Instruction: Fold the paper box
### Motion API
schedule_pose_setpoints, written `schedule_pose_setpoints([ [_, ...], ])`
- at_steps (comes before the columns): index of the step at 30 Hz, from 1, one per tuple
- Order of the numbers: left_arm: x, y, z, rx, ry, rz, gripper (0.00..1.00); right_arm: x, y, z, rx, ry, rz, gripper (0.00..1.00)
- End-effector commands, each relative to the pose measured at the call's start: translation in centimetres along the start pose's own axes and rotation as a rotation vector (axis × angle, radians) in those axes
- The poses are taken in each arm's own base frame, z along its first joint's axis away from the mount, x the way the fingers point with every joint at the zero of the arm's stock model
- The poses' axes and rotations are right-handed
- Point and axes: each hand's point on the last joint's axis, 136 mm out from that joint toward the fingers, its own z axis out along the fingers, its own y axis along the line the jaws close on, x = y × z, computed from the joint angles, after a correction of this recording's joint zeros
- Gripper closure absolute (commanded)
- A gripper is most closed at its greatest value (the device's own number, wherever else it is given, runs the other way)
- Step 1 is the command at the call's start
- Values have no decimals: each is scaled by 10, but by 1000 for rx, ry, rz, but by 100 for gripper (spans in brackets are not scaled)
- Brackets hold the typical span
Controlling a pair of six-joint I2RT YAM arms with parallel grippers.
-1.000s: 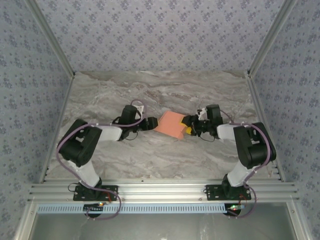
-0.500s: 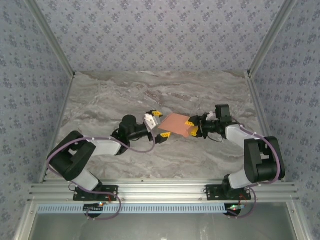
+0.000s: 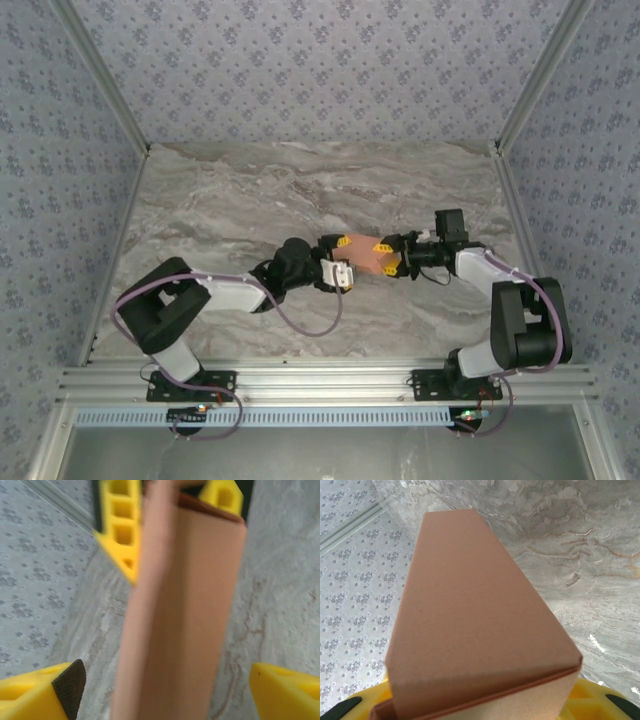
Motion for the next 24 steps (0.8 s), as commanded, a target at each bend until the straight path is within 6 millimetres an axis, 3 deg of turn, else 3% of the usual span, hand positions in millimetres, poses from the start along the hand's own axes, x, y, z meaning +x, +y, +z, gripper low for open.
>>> schedule_pose_setpoints([
  [1, 3, 11, 7, -33, 44, 65, 22, 9, 18, -2, -23, 15, -7, 70],
  [3, 8, 13, 12, -40, 89, 70, 31, 10, 18, -1, -21, 14, -7, 70],
  [12, 11, 19, 11, -65, 123, 87, 47, 17, 18, 7, -10, 15, -14, 69],
  [17, 13, 11, 2, -6, 157, 65, 56, 15, 18, 5, -10, 2, -22, 50],
  [21, 24, -1, -4, 56, 214, 43, 55, 13, 18, 1, -16, 2, -19, 26],
  [24, 29, 1, -12, 81, 264, 8, 55, 14, 15, -10, -7, -17, -34, 20],
])
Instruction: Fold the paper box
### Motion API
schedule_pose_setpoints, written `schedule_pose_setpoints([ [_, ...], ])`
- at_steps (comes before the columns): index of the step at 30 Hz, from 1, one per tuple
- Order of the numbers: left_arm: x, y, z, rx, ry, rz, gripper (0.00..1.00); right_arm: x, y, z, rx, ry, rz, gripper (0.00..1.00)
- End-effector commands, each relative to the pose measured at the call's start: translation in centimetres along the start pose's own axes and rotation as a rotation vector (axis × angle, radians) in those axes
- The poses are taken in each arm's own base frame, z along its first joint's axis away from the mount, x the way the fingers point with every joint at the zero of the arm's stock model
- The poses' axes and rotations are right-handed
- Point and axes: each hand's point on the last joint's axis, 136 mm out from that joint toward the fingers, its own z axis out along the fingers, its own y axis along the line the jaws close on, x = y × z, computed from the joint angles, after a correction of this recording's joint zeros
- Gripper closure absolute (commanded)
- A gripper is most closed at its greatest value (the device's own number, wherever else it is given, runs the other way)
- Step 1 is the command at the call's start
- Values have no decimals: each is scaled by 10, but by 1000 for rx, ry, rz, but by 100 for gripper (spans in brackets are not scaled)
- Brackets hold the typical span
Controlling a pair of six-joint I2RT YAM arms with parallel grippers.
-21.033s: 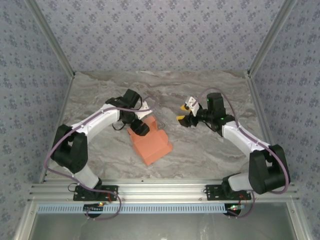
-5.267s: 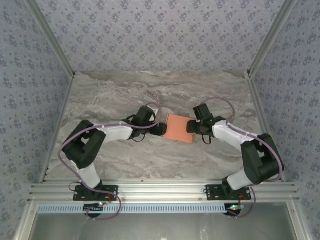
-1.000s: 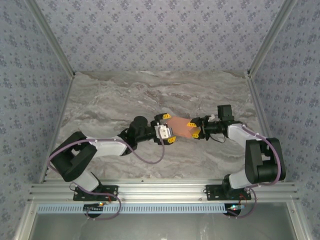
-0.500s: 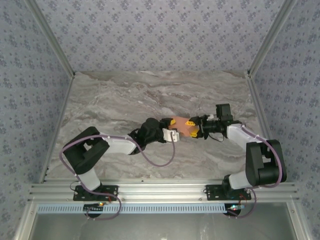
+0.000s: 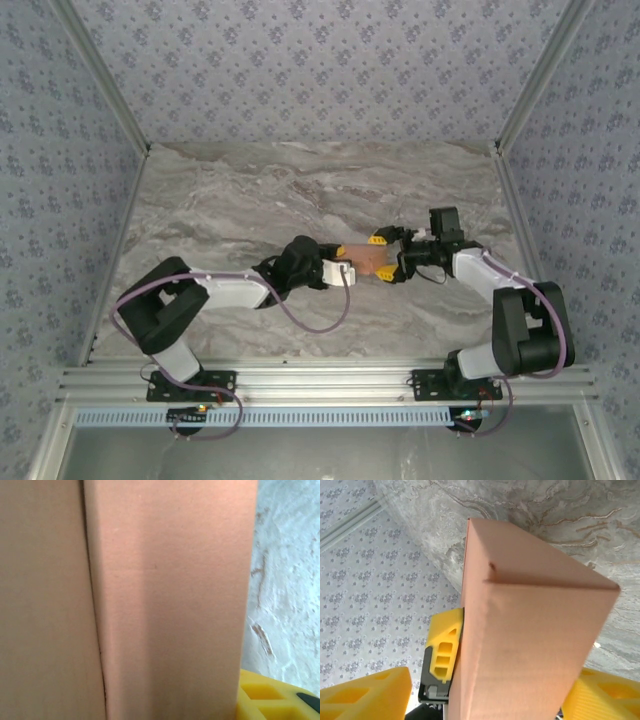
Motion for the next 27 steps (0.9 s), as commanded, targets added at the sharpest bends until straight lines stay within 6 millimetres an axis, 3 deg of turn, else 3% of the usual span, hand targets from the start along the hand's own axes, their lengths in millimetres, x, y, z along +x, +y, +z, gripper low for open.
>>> schedule_pose_setpoints([
  [1, 3, 5, -14, 49, 66, -49, 55, 5, 7, -18, -8, -22, -47, 19],
  [8, 7, 13, -49, 241, 218, -125, 55, -6, -3, -56, 123, -184, -276, 17],
  [12, 9, 8, -67, 380, 305, -190, 55, -13, 9, -63, 184, -239, -481, 17],
  [20, 23, -16, -67, 606, 440, -287, 51, -30, 14, -55, 205, -282, -585, 17],
  [27, 37, -20, -49, 679, 574, -315, 51, -31, -5, -46, 235, -232, -582, 18],
])
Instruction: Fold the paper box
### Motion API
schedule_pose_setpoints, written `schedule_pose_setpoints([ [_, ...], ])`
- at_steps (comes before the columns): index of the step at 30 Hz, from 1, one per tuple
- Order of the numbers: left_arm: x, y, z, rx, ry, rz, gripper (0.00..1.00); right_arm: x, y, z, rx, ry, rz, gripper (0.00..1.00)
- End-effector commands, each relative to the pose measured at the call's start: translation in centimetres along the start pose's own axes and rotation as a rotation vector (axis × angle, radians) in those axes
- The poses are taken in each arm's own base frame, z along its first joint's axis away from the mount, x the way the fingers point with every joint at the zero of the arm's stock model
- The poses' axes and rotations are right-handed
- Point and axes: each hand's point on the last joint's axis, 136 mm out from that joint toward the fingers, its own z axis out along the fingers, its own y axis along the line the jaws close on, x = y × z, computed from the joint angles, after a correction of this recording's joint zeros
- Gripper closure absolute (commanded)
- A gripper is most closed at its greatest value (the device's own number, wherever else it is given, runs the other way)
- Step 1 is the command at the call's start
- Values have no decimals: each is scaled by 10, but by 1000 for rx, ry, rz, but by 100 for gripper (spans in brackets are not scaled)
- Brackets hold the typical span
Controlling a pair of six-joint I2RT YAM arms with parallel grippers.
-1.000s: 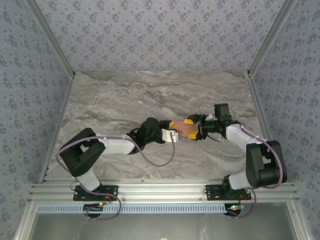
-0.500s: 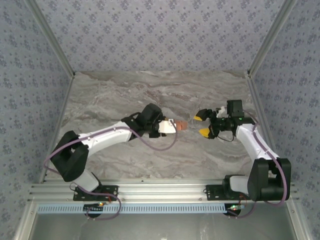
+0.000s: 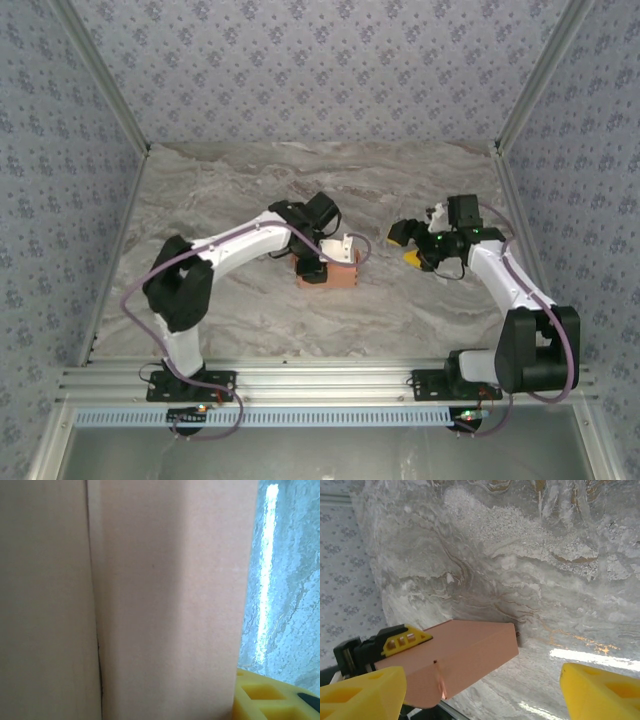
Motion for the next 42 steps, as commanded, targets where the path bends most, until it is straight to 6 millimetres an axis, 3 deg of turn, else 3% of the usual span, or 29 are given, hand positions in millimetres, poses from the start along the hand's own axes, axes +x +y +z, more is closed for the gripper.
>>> schedule_pose_setpoints([
  [1, 8, -6, -3, 60, 71, -47, 51, 5, -9, 5, 21, 20, -32, 18],
  [8, -5, -1, -3, 14, 18, -62, 39, 8, -14, 6, 45, 5, -113, 19],
  [14, -11, -1, -14, -21, -26, -79, 31, 13, -2, 13, 54, -3, -224, 22],
  [25, -30, 14, -76, -166, -221, -111, 20, 9, 19, 10, 82, -76, -358, 23],
  [28, -27, 23, -106, -254, -244, -195, 13, 11, 27, 10, 84, -81, -387, 24],
  [29, -26, 24, -117, -276, -259, -232, 3, 13, 31, 10, 81, -81, -396, 26],
  [30, -25, 24, -128, -301, -281, -267, 1, 15, 35, 11, 82, -80, -398, 28],
  [34, -6, 36, -166, -427, -379, -546, 1, 24, 51, 12, 93, -69, -441, 36],
  [38, 48, 48, -190, -588, -449, -1047, 1, 33, 67, 14, 133, -70, -520, 41],
  [39, 69, 47, -193, -644, -445, -1187, 1, 34, 68, 15, 154, -72, -537, 43],
  [40, 77, 42, -191, -636, -450, -1244, 1, 35, 68, 15, 173, -74, -549, 44],
  [42, 66, 28, -178, -517, -524, -1205, 1, 36, 68, 17, 201, -71, -562, 48],
])
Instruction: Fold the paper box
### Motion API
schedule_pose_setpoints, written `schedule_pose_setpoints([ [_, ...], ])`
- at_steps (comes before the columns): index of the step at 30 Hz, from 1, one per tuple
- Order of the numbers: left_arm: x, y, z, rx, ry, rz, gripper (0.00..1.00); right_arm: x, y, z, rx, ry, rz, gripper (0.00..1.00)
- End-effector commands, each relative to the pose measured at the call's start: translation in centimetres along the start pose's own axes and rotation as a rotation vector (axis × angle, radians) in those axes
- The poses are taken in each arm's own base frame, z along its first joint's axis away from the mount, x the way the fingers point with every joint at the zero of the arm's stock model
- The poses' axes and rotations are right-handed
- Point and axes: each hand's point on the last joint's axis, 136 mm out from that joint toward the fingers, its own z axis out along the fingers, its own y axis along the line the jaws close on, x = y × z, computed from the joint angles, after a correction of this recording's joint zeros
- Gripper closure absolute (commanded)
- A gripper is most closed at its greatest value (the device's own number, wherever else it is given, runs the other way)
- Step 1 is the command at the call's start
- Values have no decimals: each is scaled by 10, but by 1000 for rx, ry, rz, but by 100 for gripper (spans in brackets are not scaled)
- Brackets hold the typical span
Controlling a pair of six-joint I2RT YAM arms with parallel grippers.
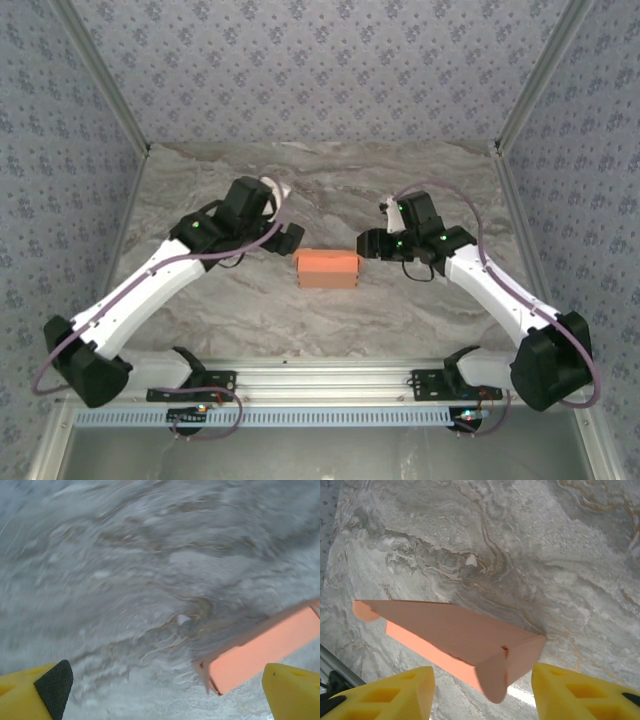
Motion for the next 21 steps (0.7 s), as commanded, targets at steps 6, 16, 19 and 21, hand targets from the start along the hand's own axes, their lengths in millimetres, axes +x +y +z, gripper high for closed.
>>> schedule_pose_setpoints([
  [6, 47, -26, 23, 190, -25, -333, 9, 7, -7, 9, 116, 47, -22, 57],
  [16, 54, -41, 51, 233, 45, -260, 56, 16, -7, 13, 143, 65, 5, 64],
  [19, 54, -46, 55, 250, 67, -252, 58, 18, -6, 11, 147, 66, 10, 65],
  [21, 58, -50, 58, 268, 89, -253, 60, 19, -3, 10, 142, 65, 12, 66],
])
